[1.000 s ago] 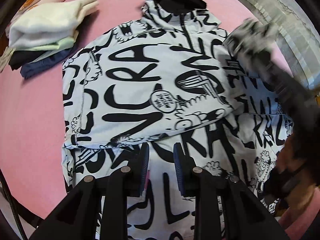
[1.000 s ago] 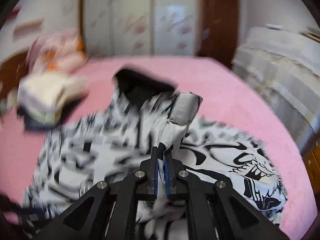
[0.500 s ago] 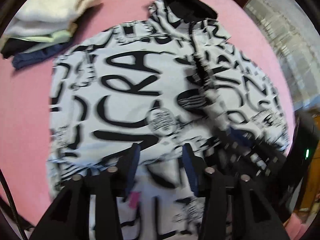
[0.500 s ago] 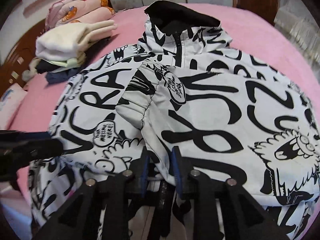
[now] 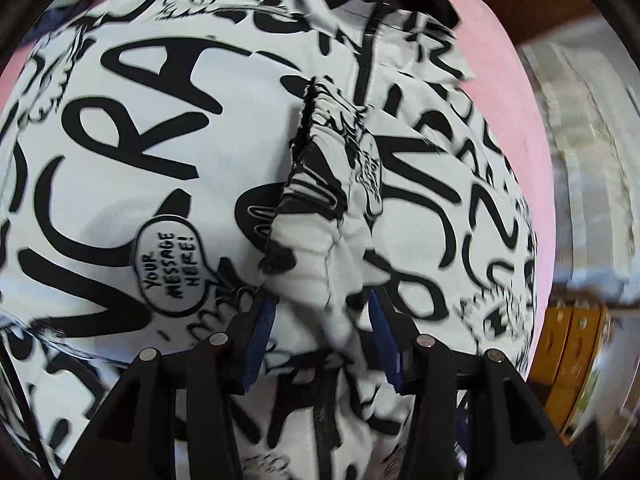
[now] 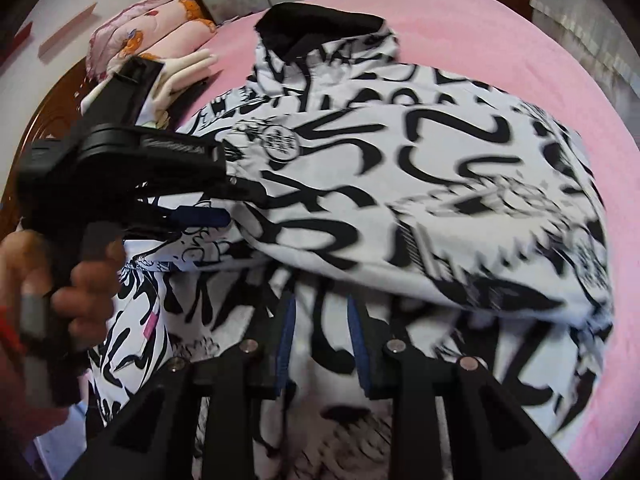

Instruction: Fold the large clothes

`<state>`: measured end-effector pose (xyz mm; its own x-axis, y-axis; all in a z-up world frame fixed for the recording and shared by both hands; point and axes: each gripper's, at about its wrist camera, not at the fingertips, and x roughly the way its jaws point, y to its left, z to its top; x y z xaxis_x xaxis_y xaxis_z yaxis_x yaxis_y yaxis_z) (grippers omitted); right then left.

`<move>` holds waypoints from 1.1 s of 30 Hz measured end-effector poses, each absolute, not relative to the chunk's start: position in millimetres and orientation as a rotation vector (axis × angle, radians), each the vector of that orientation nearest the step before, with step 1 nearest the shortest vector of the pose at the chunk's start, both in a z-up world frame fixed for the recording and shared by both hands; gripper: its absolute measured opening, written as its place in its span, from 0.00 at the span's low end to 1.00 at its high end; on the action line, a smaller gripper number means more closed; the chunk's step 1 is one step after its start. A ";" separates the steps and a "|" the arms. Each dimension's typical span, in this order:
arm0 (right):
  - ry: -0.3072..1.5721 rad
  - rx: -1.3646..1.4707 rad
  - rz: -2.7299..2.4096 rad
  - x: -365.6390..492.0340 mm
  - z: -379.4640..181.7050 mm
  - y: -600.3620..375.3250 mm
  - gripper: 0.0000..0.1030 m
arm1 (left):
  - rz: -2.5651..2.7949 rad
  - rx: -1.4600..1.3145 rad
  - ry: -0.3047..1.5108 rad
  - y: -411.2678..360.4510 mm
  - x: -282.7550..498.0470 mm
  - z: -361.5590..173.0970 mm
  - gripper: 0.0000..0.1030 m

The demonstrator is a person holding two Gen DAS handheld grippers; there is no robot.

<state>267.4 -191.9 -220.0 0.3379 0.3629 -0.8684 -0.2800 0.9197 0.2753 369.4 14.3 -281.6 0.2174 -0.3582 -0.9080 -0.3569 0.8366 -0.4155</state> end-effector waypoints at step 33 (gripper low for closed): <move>1.237 0.481 0.115 296.6 -247.9 -362.5 0.07 | 0.096 -0.498 1.194 24.5 376.9 -246.8 0.11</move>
